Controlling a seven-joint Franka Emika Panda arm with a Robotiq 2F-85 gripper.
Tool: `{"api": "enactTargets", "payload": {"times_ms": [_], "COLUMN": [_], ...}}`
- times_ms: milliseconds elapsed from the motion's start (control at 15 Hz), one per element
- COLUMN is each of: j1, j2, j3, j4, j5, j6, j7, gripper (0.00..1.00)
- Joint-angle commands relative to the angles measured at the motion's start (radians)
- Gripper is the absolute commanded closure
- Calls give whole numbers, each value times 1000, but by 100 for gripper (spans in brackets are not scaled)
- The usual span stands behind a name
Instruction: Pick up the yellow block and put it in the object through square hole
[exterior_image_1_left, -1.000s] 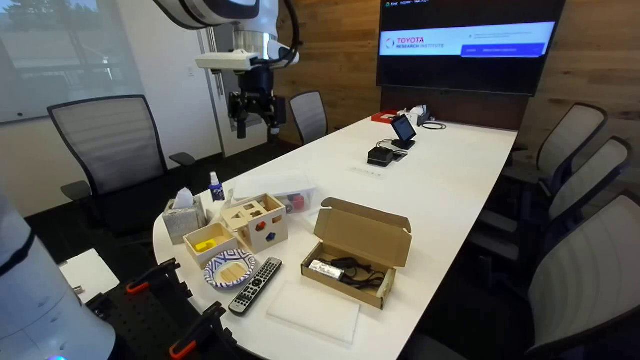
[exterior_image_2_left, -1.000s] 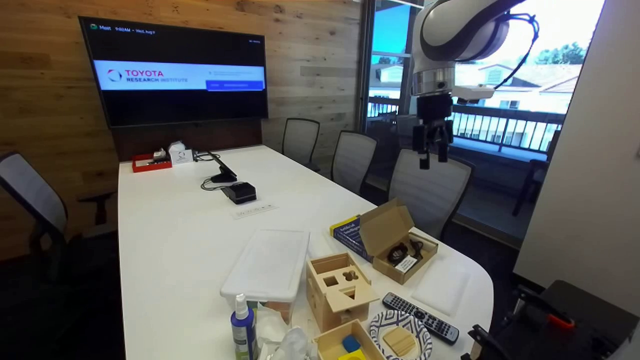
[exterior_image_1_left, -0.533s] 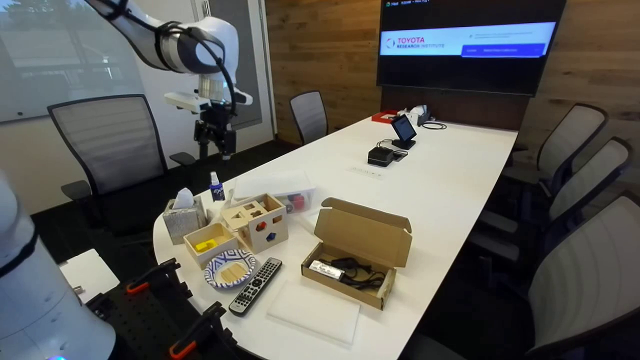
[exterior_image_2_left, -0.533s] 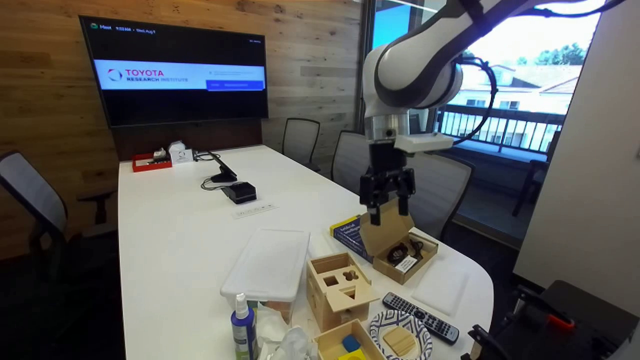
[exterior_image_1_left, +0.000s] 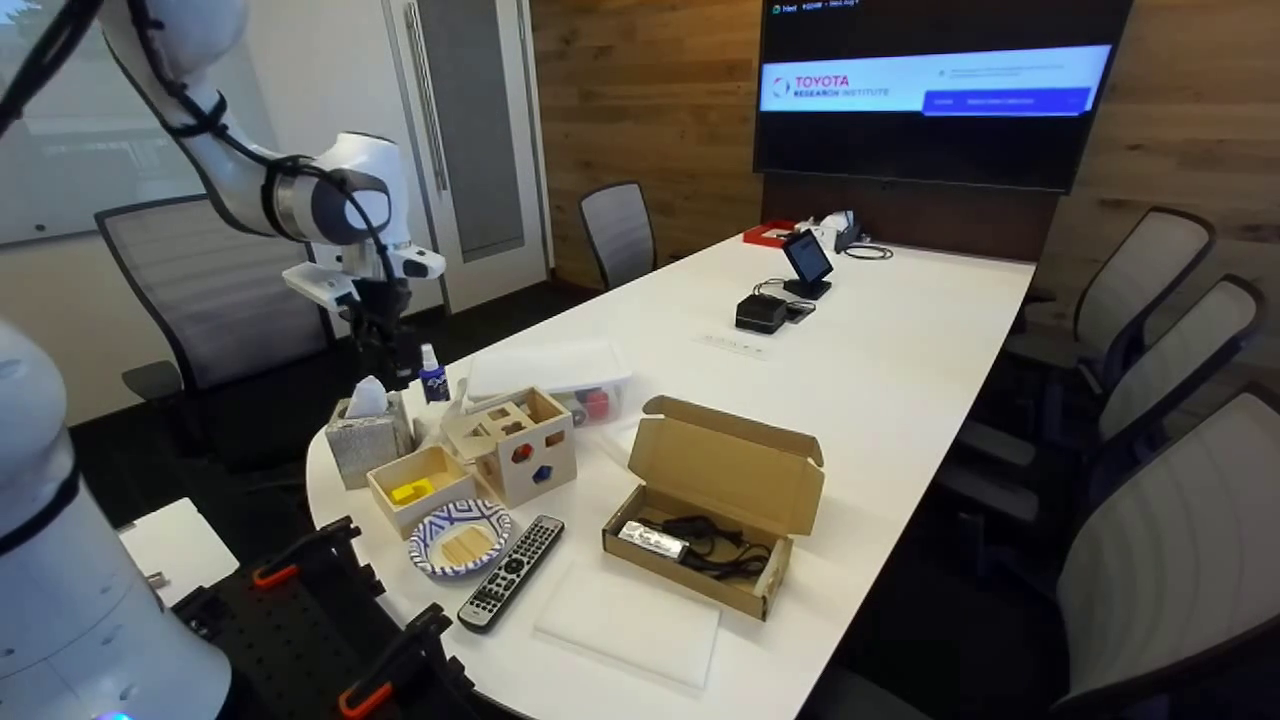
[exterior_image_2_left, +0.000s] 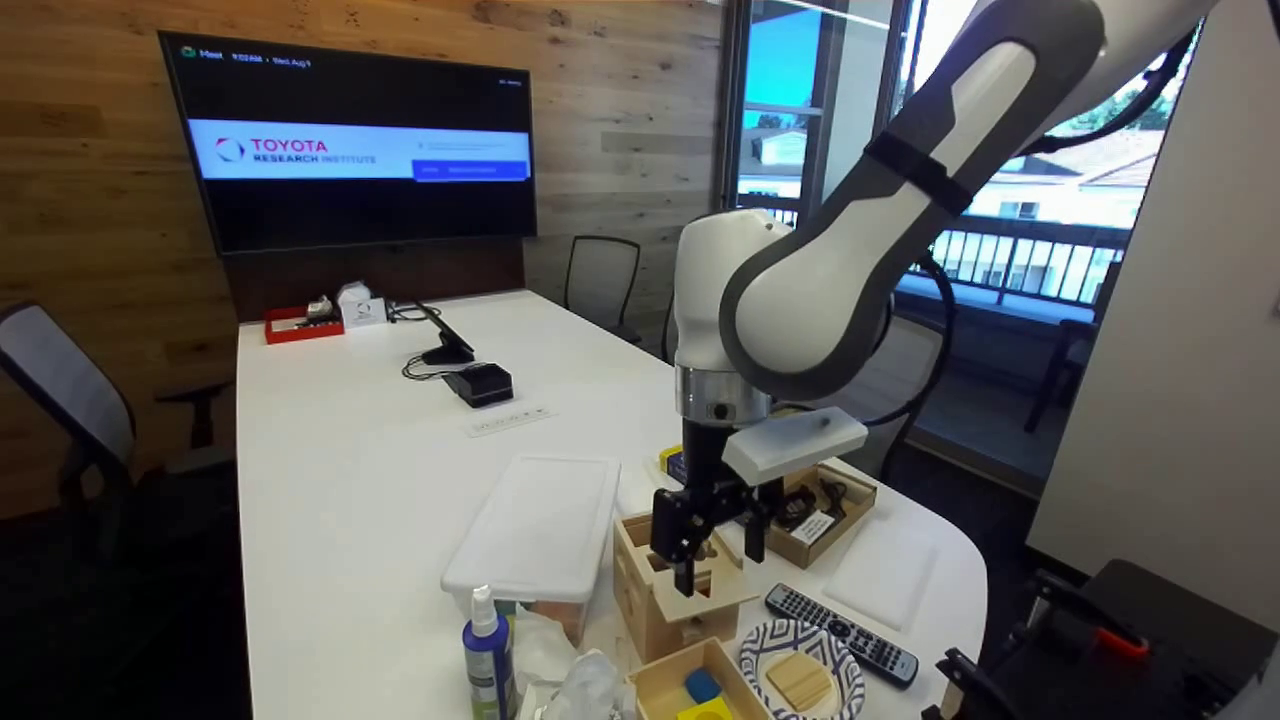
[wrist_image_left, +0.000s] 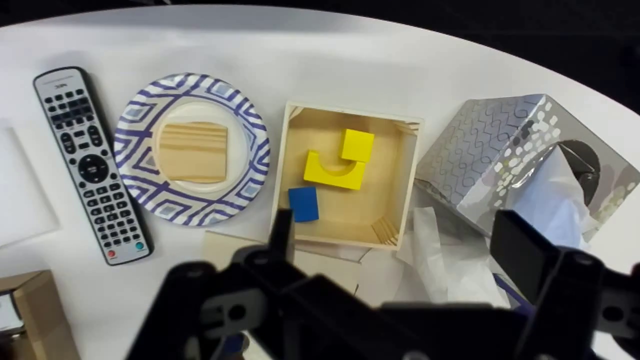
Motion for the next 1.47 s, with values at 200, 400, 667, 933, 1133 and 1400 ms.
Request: {"api": "enactTargets", "payload": {"times_ms": [200,400,667,933,1133,1400], "j1": [19,1,-8,2,27,41], "j2": [100,162,237,295,350,425], "j3": [-1,10,1,0,-10,-3], "j4": [-76,-65,-20,10,34,63], "j5": [75,142,174,191,197,213], "j6": [251,310,311,316,335,392], "j7": [50,15,9,27,57,54], "gripper": [0,0,0,0,0,0]}}
